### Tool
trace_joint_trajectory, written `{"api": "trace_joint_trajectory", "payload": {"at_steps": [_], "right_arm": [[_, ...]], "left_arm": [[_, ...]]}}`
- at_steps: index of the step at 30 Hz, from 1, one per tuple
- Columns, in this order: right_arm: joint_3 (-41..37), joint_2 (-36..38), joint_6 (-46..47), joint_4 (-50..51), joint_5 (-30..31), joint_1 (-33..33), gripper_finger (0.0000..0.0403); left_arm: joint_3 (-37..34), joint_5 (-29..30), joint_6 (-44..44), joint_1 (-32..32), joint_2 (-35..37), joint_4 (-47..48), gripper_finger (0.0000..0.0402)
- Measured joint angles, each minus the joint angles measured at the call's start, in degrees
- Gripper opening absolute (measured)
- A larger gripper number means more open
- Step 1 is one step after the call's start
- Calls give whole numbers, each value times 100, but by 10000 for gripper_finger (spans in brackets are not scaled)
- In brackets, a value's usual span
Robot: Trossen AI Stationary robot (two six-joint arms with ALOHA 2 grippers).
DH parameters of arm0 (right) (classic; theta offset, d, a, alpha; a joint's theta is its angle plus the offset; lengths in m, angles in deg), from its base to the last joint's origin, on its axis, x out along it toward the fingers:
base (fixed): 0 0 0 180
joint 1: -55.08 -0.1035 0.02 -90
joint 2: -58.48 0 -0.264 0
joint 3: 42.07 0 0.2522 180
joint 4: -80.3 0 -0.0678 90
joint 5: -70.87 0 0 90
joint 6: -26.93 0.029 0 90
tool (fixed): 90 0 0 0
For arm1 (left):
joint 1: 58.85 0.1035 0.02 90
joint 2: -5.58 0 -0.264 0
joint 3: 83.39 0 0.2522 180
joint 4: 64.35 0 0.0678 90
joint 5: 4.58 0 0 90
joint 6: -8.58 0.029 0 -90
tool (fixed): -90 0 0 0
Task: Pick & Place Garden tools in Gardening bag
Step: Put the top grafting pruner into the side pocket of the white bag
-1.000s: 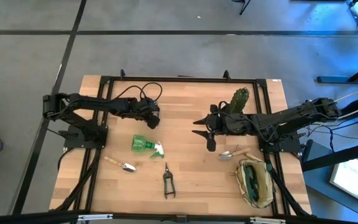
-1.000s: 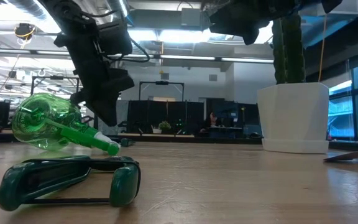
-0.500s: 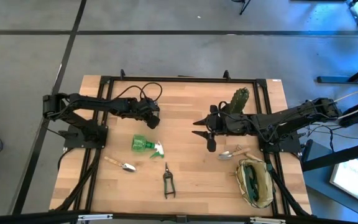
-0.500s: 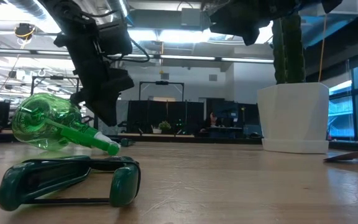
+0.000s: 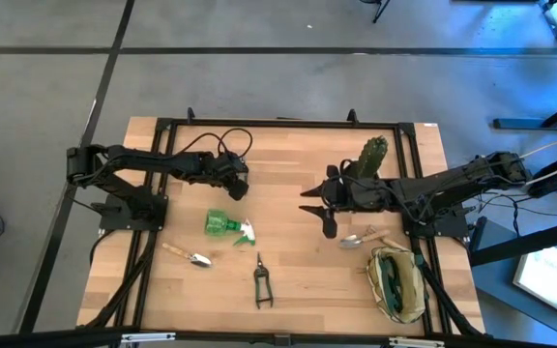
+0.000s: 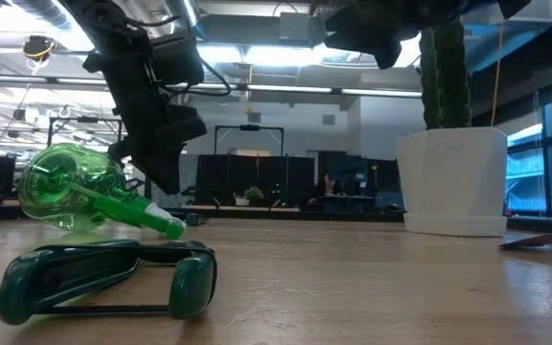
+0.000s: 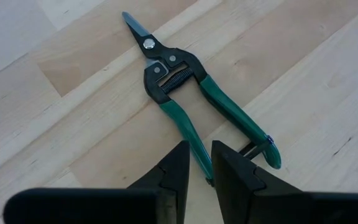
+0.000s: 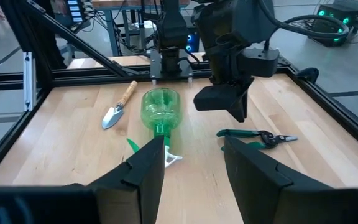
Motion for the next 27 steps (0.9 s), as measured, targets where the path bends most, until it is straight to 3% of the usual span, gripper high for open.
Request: {"api": "trace_joint_trajectory", "payload": {"at_steps": [16,27], "right_arm": [[203,2,-61,358,-54,-253,167],[243,2,-46,411,-44,-382,167]], "left_arm": [[0,179,12,-24,-27,-70,66],[-4,140,8,-24,-526,-92,150]]}}
